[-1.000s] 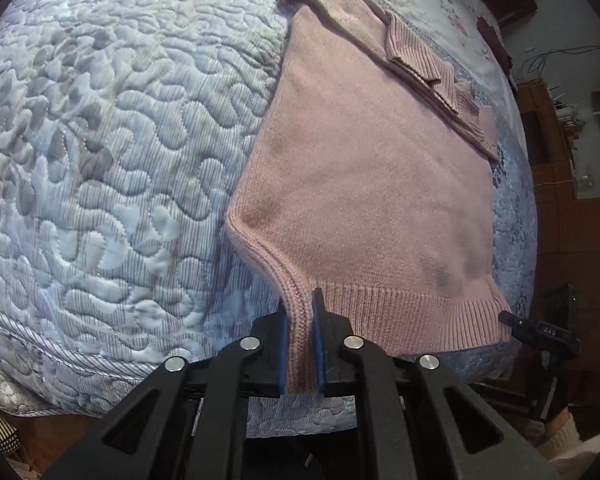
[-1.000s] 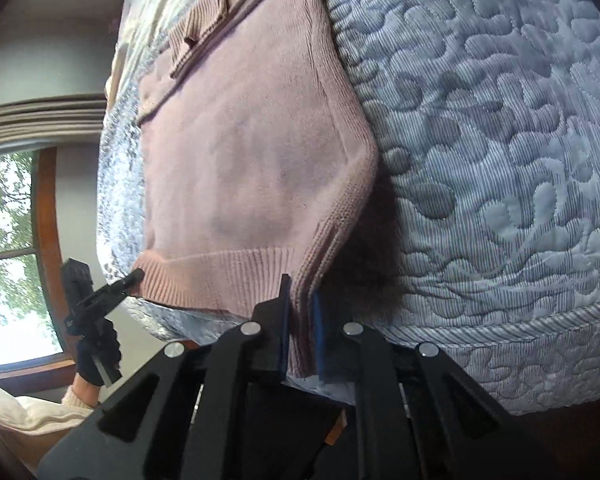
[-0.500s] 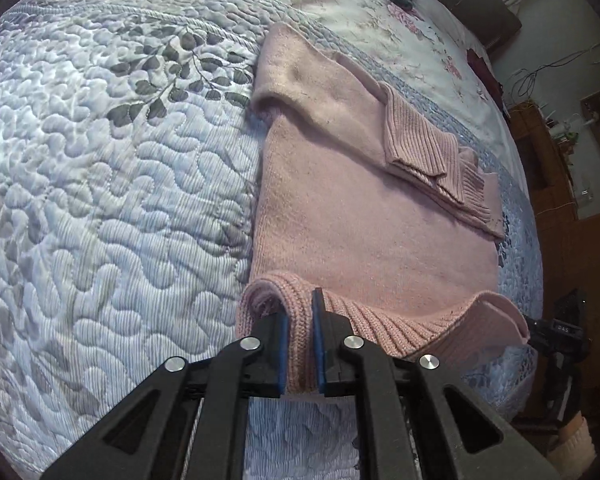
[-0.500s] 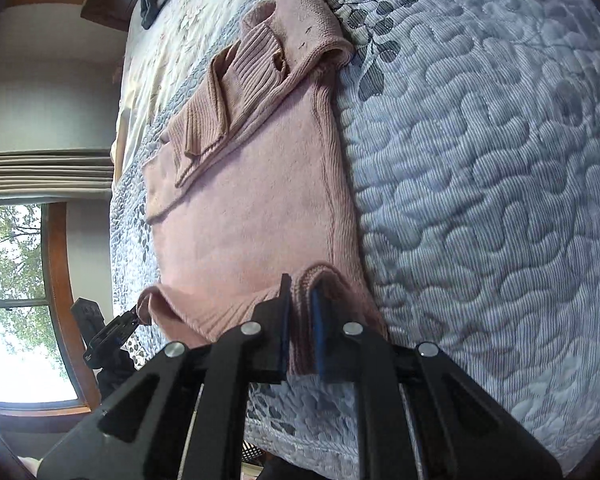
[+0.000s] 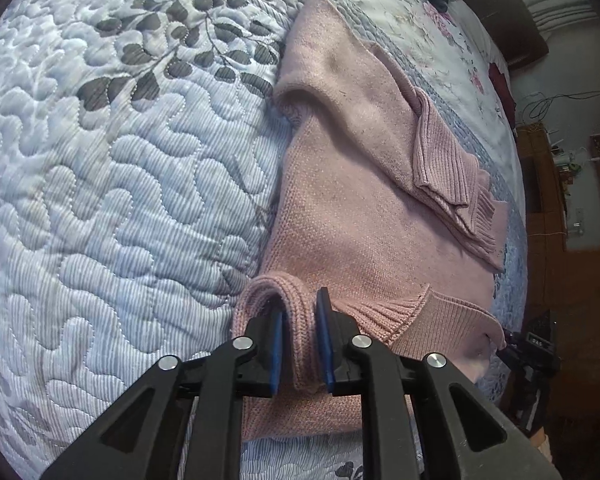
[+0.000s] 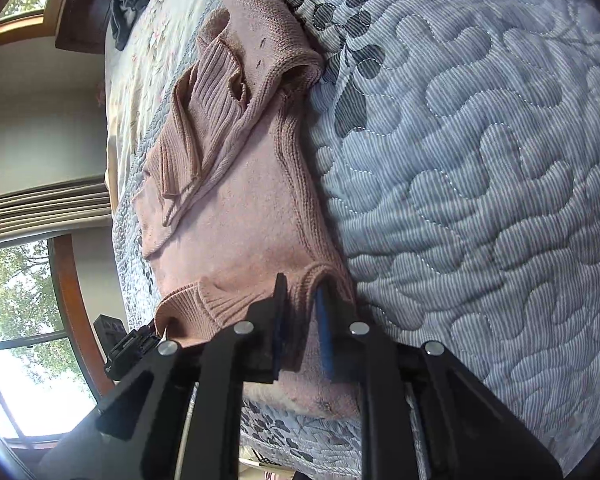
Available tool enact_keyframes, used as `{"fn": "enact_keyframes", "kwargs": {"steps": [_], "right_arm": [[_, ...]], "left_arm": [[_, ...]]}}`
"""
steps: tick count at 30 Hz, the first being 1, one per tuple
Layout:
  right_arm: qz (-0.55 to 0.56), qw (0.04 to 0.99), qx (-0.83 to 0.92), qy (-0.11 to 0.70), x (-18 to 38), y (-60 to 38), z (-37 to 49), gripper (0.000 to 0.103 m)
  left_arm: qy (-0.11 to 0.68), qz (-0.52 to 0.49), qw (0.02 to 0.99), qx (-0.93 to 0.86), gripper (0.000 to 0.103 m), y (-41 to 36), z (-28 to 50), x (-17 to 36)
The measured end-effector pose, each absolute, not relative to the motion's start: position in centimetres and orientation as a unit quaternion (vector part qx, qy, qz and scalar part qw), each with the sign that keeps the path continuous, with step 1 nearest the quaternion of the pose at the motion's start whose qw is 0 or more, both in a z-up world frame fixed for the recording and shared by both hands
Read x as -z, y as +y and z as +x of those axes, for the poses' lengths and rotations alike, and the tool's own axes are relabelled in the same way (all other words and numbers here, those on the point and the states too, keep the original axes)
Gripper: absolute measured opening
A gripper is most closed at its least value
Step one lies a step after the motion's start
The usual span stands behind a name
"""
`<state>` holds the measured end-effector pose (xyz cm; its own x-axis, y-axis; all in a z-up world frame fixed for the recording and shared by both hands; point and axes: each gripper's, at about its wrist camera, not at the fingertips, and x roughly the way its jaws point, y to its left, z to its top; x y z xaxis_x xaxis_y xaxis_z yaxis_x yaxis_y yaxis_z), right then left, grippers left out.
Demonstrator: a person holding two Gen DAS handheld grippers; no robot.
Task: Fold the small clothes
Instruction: 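Pinch the hem with the left tool while the right tool pinches it too, then lift the hem and fold it up toward the collar with both tools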
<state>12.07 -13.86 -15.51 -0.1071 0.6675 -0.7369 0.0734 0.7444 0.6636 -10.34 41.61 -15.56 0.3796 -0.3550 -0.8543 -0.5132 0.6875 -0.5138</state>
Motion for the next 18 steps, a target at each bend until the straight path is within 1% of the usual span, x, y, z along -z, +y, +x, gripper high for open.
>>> {"fn": "enact_keyframes", "kwargs": {"steps": [2, 3, 4, 5, 6, 9, 14, 18], "right_arm": [[0.265, 0.612, -0.242, 0.705, 15.1, -14.1, 11.8, 0.026], [0.268, 0.616, -0.24, 0.701, 14.7, -14.5, 11.5, 0.039], [0.264, 0.625, -0.235, 0.696, 14.2, -14.9, 11.4, 0.052], [0.258, 0.633, -0.23, 0.692, 13.8, -15.2, 11.3, 0.055], [0.259, 0.636, -0.231, 0.69, 13.5, -15.6, 11.2, 0.056], [0.253, 0.642, -0.232, 0.686, 12.7, -16.3, 10.9, 0.056], [0.191, 0.668, -0.242, 0.677, 11.1, -14.9, 9.8, 0.056], [0.148, 0.68, -0.258, 0.67, 10.3, -12.8, 9.2, 0.056]], "left_arm": [[0.553, -0.398, 0.73, -0.047, 0.021, 41.6, -11.0, 15.0], [0.551, -0.403, 0.73, -0.043, 0.025, 41.5, -11.4, 14.7], [0.55, -0.405, 0.729, -0.042, 0.036, 41.5, -11.8, 14.4], [0.549, -0.403, 0.731, -0.048, 0.042, 41.6, -12.2, 14.1], [0.545, -0.404, 0.733, -0.052, 0.045, 41.9, -12.7, 13.7], [0.542, -0.393, 0.74, -0.062, 0.044, 42.4, -13.7, 12.8], [0.556, -0.29, 0.778, -0.042, 0.045, 40.4, -12.0, 11.3], [0.569, -0.228, 0.79, -0.029, 0.046, 38.9, -9.1, 11.8]]}}
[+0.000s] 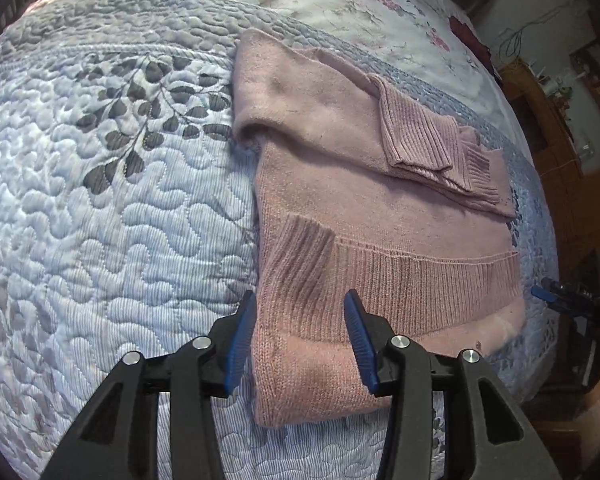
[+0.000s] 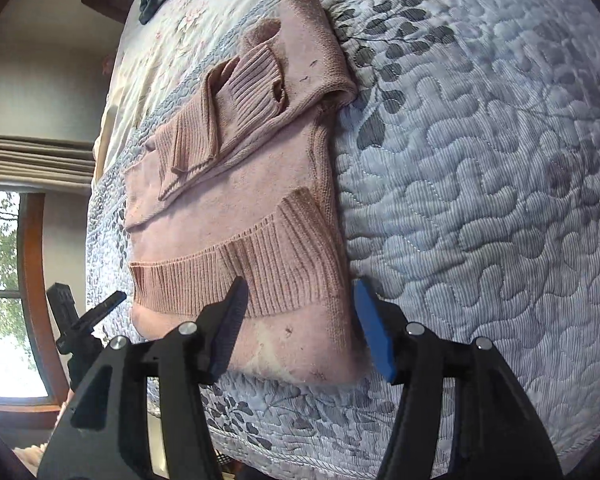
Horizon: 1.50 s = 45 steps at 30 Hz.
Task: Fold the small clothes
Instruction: 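Lift the hem and fold it up toward the collar with both tools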
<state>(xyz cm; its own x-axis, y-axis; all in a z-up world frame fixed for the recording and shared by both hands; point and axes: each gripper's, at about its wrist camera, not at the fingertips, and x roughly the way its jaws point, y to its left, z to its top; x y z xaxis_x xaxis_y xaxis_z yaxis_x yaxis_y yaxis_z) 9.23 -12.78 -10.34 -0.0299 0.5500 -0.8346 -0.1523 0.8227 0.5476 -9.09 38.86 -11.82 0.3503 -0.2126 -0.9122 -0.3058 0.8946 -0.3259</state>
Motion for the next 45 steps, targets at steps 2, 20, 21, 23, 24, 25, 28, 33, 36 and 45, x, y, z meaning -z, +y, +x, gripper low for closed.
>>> {"fn": "enact_keyframes", "kwargs": {"steps": [2, 20, 21, 23, 24, 25, 28, 33, 36, 45], "right_arm": [[0.132, 0.683, -0.266, 0.667, 10.1, -11.8, 9.1, 0.056], [-0.014, 0.718, -0.273, 0.641, 10.4, -7.0, 9.8, 0.056], [-0.026, 0.719, -0.274, 0.638, 10.6, -6.6, 10.1, 0.056], [-0.043, 0.717, -0.275, 0.639, 11.2, -5.8, 10.5, 0.056], [-0.049, 0.715, -0.276, 0.64, 11.6, -5.3, 10.7, 0.056], [-0.055, 0.714, -0.275, 0.641, 12.0, -5.0, 11.0, 0.055], [-0.067, 0.709, -0.274, 0.646, 13.1, -4.2, 11.7, 0.054], [-0.097, 0.708, -0.281, 0.641, 13.3, -3.2, 11.6, 0.015], [-0.07, 0.711, -0.302, 0.631, 11.9, -3.9, 11.0, 0.009], [-0.02, 0.723, -0.326, 0.609, 7.5, -6.5, 9.4, 0.008]], "left_arm": [[0.575, -0.204, 0.792, -0.023, 0.046, 38.5, -7.6, 12.4], [0.601, -0.115, 0.791, 0.008, 0.02, 35.0, -4.5, 14.4], [0.603, -0.119, 0.789, 0.005, 0.021, 35.1, -4.3, 14.6], [0.604, -0.131, 0.786, -0.002, 0.023, 35.6, -4.0, 15.1], [0.604, -0.136, 0.785, -0.006, 0.026, 35.7, -3.8, 15.3], [0.605, -0.14, 0.784, -0.008, 0.028, 35.9, -3.7, 15.5], [0.606, -0.142, 0.783, -0.01, 0.029, 35.9, -3.5, 15.8], [0.597, -0.118, 0.793, -0.012, 0.015, 34.8, -3.8, 15.1], [0.581, -0.117, 0.805, 0.002, 0.013, 34.4, -4.8, 13.8], [0.533, -0.132, 0.835, 0.005, 0.012, 34.3, -6.9, 9.7]]}}
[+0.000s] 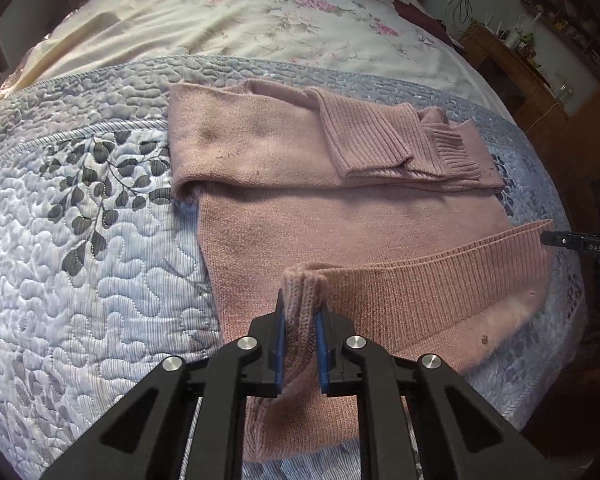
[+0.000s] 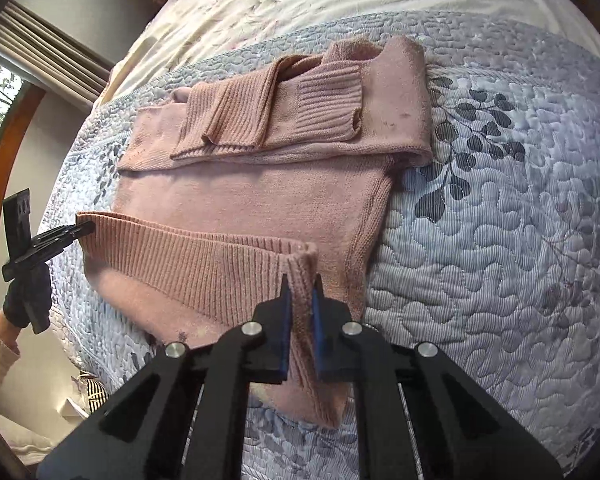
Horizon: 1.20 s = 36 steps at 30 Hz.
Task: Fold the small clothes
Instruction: 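Lift the hem and fold it up toward the collar with both tools, then press the folded hem flat and open both tools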
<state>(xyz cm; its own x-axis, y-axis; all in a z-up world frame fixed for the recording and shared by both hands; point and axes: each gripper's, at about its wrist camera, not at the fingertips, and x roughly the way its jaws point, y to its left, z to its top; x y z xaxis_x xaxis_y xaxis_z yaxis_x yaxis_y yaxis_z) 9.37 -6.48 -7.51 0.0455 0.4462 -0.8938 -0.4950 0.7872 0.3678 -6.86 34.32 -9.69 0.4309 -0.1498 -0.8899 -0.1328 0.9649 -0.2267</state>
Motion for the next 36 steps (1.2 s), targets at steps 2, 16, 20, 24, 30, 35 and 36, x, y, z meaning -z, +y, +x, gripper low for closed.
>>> {"fn": "enact_keyframes", "kwargs": {"steps": [2, 16, 20, 24, 30, 35, 36], "right_arm": [[-0.012, 0.729, -0.334, 0.598, 6.0, -6.3, 10.0, 0.008], [0.029, 0.787, -0.315, 0.53, 1.4, -2.8, 21.5, 0.007], [0.029, 0.797, -0.286, 0.532, 3.0, -1.4, 25.6, 0.007], [0.023, 0.789, -0.261, 0.555, 6.0, -0.1, 28.5, 0.007], [-0.017, 0.78, -0.232, 0.58, 10.0, 1.8, 29.5, 0.007], [-0.025, 0.775, -0.211, 0.595, 11.8, 1.5, 29.8, 0.016], [-0.024, 0.773, -0.208, 0.599, 11.9, 1.3, 29.7, 0.026]], "left_arm": [[0.517, -0.137, 0.845, 0.004, 0.012, 34.7, -6.1, 8.3], [0.416, -0.162, 0.894, -0.033, 0.011, 38.8, 5.5, 3.7], [0.408, -0.169, 0.895, -0.064, 0.011, 40.6, 9.1, 4.7], [0.426, -0.155, 0.888, -0.078, 0.011, 40.9, 12.3, 7.2], [0.463, -0.147, 0.868, -0.105, 0.012, 40.8, 14.1, 11.4], [0.485, -0.151, 0.851, -0.133, 0.018, 42.0, 13.9, 12.8], [0.488, -0.153, 0.847, -0.145, 0.023, 42.4, 13.6, 12.8]]}}
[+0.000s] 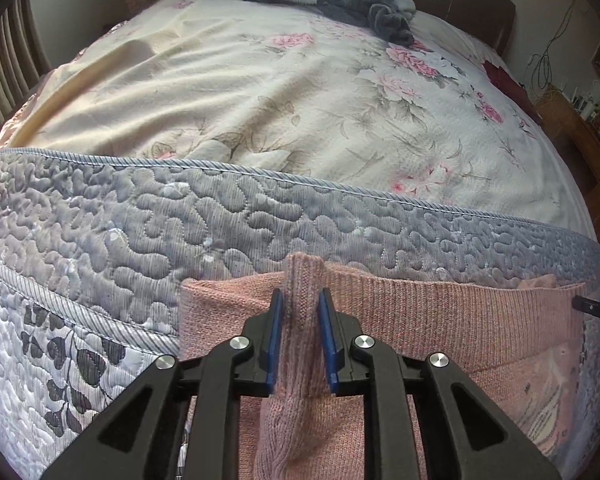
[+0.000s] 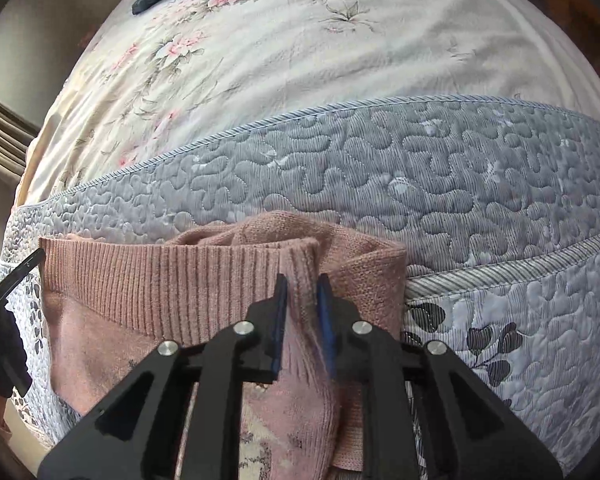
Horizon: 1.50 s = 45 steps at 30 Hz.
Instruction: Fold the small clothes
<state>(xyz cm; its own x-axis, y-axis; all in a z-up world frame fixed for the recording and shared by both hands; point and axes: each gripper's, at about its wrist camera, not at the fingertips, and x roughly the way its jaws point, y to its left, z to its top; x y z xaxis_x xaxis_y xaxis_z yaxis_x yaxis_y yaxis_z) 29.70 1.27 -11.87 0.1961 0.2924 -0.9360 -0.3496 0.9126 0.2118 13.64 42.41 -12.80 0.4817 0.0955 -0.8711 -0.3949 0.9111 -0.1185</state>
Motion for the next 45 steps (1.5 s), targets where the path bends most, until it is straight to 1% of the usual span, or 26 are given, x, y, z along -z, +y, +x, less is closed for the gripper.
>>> {"fn": "enact_keyframes", "kwargs": {"steps": [1, 2, 5, 7, 9, 12, 15, 19, 20, 22, 23, 24, 25, 27, 31, 36, 41, 43, 44, 45], "right_arm": [[-0.02, 0.772, -0.205, 0.601, 11.8, 1.0, 29.5, 0.037], [-0.015, 0.772, -0.205, 0.601, 11.6, 0.5, 29.1, 0.039], [-0.007, 0.765, -0.223, 0.604, 10.8, -0.9, 27.2, 0.039], [-0.001, 0.761, -0.235, 0.605, 10.3, -2.0, 25.2, 0.045], [0.013, 0.751, -0.251, 0.611, 10.0, -3.4, 22.7, 0.045], [0.023, 0.738, -0.261, 0.622, 10.5, -5.2, 18.9, 0.047], [0.023, 0.722, -0.269, 0.637, 11.7, -6.0, 15.6, 0.047], [0.004, 0.713, -0.266, 0.649, 13.5, -6.1, 12.9, 0.047], [0.008, 0.71, -0.263, 0.653, 14.0, -6.2, 12.7, 0.044], [0.01, 0.708, -0.258, 0.658, 14.6, -6.2, 12.8, 0.028], [0.01, 0.708, -0.258, 0.658, 14.7, -6.2, 12.8, 0.024], [0.015, 0.703, -0.26, 0.661, 14.7, -6.2, 13.0, 0.015], [0.025, 0.699, -0.264, 0.664, 14.6, -6.2, 13.3, 0.012], [0.033, 0.696, -0.268, 0.665, 13.6, -6.9, 13.7, 0.009], [0.025, 0.697, -0.26, 0.668, 12.3, -7.4, 14.0, 0.007], [-0.014, 0.688, -0.237, 0.686, 15.1, -6.6, 13.8, 0.007], [-0.006, 0.688, -0.235, 0.687, 15.9, -6.5, 14.0, 0.009], [0.01, 0.686, -0.24, 0.687, 15.1, -6.9, 14.3, 0.02], [0.022, 0.688, -0.243, 0.683, 14.4, -7.2, 14.6, 0.023], [0.031, 0.697, -0.245, 0.673, 13.6, -7.4, 14.9, 0.033]], "left_arm": [[0.487, -0.161, 0.845, -0.152, 0.028, 42.9, 13.3, 12.7], [0.481, -0.172, 0.845, -0.158, 0.029, 43.5, 12.7, 12.4], [0.465, -0.214, 0.842, -0.171, 0.031, 44.7, 10.4, 11.2], [0.46, -0.221, 0.844, -0.163, 0.031, 44.2, 8.7, 10.5], [0.468, -0.199, 0.848, -0.152, 0.032, 42.7, 7.1, 10.2], [0.486, -0.15, 0.852, -0.125, 0.041, 39.2, 4.9, 10.6], [0.507, -0.124, 0.848, -0.094, 0.042, 35.9, 3.4, 11.9], [0.532, -0.118, 0.835, -0.076, 0.043, 33.1, 2.2, 14.2], [0.538, -0.118, 0.831, -0.076, 0.043, 32.9, 2.1, 14.8], [0.546, -0.125, 0.825, -0.078, 0.043, 32.6, 1.9, 15.8], [0.549, -0.127, 0.822, -0.081, 0.043, 32.7, 1.8, 16.3], [0.552, -0.127, 0.819, -0.084, 0.043, 32.7, 1.8, 16.7], [0.556, -0.127, 0.817, -0.086, 0.043, 32.8, 1.7, 17.1], [0.553, -0.129, 0.818, -0.087, 0.043, 33.0, 1.5, 17.4], [0.555, -0.134, 0.817, -0.086, 0.043, 33.1, 1.4, 17.5], [0.555, -0.141, 0.815, -0.085, 0.043, 33.3, 1.2, 17.8], [0.561, -0.131, 0.813, -0.087, 0.044, 32.7, 1.3, 17.6], [0.563, -0.126, 0.812, -0.085, 0.044, 32.2, 1.8, 17.1], [0.561, -0.126, 0.815, -0.08, 0.045, 32.0, 2.0, 16.6], [0.556, -0.126, 0.818, -0.074, 0.046, 31.7, 2.3, 16.1]]}}
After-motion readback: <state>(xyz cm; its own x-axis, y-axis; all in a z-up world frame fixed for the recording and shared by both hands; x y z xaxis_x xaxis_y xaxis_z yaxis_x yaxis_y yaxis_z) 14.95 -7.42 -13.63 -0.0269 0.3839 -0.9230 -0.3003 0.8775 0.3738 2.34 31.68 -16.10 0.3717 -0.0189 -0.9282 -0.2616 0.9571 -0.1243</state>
